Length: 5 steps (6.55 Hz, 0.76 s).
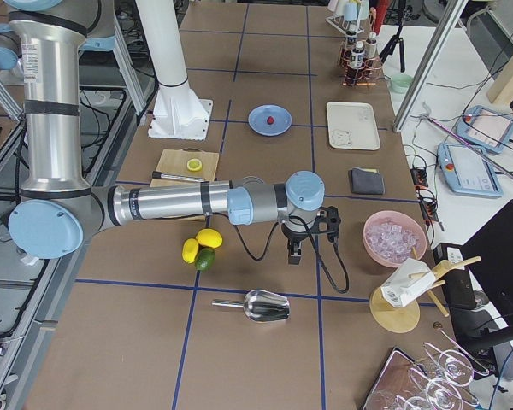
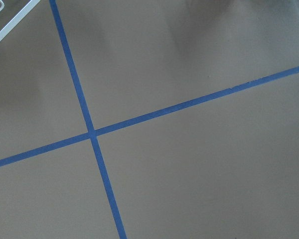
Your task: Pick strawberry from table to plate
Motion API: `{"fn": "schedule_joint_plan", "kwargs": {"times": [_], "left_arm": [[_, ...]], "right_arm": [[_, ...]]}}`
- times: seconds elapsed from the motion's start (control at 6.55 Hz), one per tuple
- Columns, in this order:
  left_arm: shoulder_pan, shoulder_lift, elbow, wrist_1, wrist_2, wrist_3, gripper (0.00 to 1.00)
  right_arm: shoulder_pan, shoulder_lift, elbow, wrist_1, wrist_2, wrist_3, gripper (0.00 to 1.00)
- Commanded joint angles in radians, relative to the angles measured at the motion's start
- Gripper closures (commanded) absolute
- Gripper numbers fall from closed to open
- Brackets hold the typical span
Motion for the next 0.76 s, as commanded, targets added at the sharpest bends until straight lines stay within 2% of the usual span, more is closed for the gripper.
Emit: {"fn": "schedule_joint_plan", "kwargs": {"times": [0.0, 0.15, 0.31, 0.61], "left_arm": [[0.000, -0.001, -0.003, -0.001, 0.002, 0.001, 0.00], [0.000, 0.000, -0.004, -0.002, 0.002, 0.005, 0.00], [0.000, 0.019, 0.003, -0.058, 0.002, 0.004, 0.00], [-0.002, 0.094, 0.010, -0.243, 0.032, 0.001, 0.00]], "right_arm": [[-0.002, 0.009, -0.013, 0.002, -0.002, 0.002, 0.00], [-0.002, 0.021, -0.021, 0.002, -0.002, 0.000, 0.00], [0.000, 0.021, -0.023, 0.002, -0.002, -0.001, 0.00], [0.000, 0.018, -0.026, 0.000, -0.003, -0.001, 0.00]]}}
